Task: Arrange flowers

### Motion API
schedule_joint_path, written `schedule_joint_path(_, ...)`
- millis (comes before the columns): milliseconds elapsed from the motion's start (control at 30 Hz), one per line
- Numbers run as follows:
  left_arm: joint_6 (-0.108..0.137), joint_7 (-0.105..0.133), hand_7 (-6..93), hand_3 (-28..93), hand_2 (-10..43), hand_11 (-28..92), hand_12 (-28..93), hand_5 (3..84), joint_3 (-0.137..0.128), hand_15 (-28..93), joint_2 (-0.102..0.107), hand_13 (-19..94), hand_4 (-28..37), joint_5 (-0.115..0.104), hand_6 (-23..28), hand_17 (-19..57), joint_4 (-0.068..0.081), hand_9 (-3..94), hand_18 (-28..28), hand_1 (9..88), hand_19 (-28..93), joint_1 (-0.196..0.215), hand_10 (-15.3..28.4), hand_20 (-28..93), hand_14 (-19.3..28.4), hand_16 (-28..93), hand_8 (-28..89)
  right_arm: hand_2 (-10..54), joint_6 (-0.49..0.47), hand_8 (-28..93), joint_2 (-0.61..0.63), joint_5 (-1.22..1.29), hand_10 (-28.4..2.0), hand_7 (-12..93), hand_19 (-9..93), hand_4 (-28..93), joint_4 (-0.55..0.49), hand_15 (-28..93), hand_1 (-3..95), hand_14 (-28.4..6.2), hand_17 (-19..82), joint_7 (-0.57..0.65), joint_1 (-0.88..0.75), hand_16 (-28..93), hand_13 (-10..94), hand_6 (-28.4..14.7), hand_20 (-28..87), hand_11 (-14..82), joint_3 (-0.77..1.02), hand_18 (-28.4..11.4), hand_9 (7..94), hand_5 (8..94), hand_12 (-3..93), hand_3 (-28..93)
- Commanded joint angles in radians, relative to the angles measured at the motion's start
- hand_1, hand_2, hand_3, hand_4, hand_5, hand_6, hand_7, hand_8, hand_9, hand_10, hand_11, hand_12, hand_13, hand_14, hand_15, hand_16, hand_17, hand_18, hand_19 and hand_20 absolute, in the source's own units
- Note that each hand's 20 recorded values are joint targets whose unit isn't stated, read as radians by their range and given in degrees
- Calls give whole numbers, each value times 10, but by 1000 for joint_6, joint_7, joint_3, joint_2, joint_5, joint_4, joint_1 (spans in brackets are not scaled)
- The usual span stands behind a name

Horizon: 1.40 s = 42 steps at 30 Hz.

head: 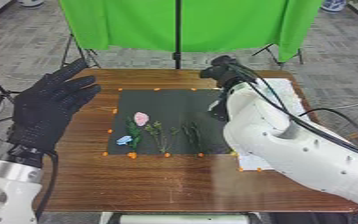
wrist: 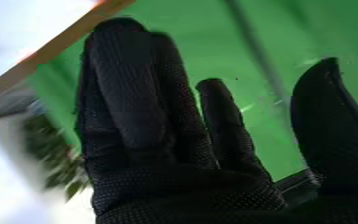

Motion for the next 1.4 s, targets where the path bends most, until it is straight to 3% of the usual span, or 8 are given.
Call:
schedule_joint_path(33, 27, -8, 145, 757, 69, 284, 126, 374, -3, 492, -28, 205, -258, 4, 84, -160, -10, 311, 224, 212, 446, 27, 208, 208, 280, -76, -95, 79, -77, -96, 80, -43, -221, 88, 896, -197, 16, 631, 221, -160, 358, 171, -172, 110, 754, -76, -159, 213, 211, -269, 715, 427, 138, 716)
schedule_joint_path(200, 35, -7, 144, 761, 70, 287, 127, 373, 1, 493, -35, 208, -257, 2, 90, -154, -15, 319, 224, 215, 456, 34, 212, 211, 281, -75, -94, 75, -115, -96, 98, -52, -222, 77, 926, -194, 42, 613, 235, -144, 424, 235, -243, 114, 813, -95, -190, 216, 301, -266, 767, 440, 140, 699)
schedule_joint_path(300, 28, -15, 145, 764, 71, 288, 126, 374, 7, 494, -42, 211, -257, 7, 94, -146, -12, 325, 225, 216, 467, 23, 214, 216, 282, -75, -94, 69, -139, -93, 112, -59, -207, 69, 931, -189, 67, 608, 244, -127, 456, 274, -264, 127, 854, -100, -209, 238, 321, -254, 815, 445, 150, 691)
schedule_joint_path(500, 40, -19, 147, 769, 72, 289, 125, 375, 18, 498, -43, 215, -251, 4, 95, -134, -12, 329, 227, 220, 486, 13, 216, 226, 283, -76, -94, 55, -168, -89, 131, -16, -202, 57, 932, -182, 125, 586, 264, -113, 490, 292, -273, 143, 886, -112, -238, 240, 336, -246, 852, 435, 155, 681)
schedule_joint_path(633, 38, -27, 148, 771, 71, 290, 125, 376, 24, 502, -44, 217, -249, 6, 96, -133, -10, 330, 228, 223, 490, 0, 216, 229, 283, -77, -95, 42, -187, -88, 150, 14, -207, 53, 930, -184, 160, 573, 276, -112, 506, 299, -270, 146, 889, -106, -271, 223, 334, -236, 844, 412, 149, 682)
schedule_joint_path(1100, 39, -10, 151, 772, 71, 294, 124, 378, 26, 507, -42, 224, -236, -1, 98, -123, -13, 335, 239, 232, 503, 12, 216, 233, 284, -81, -97, 1, -263, -95, 166, 94, -221, 69, 883, -190, 228, 551, 302, -109, 545, 287, -250, 141, 883, -70, -283, 188, 309, -213, 801, 380, 134, 675)
schedule_joint_path(1400, 33, -10, 152, 773, 70, 299, 122, 378, 35, 511, -35, 232, -232, -5, 98, -119, -8, 337, 241, 233, 512, 3, 218, 233, 284, -83, -98, -16, -268, -100, 173, 118, -232, 85, 869, -192, 257, 571, 332, -108, 565, 282, -227, 139, 858, -47, -283, 165, 272, -197, 738, 437, 127, 676)
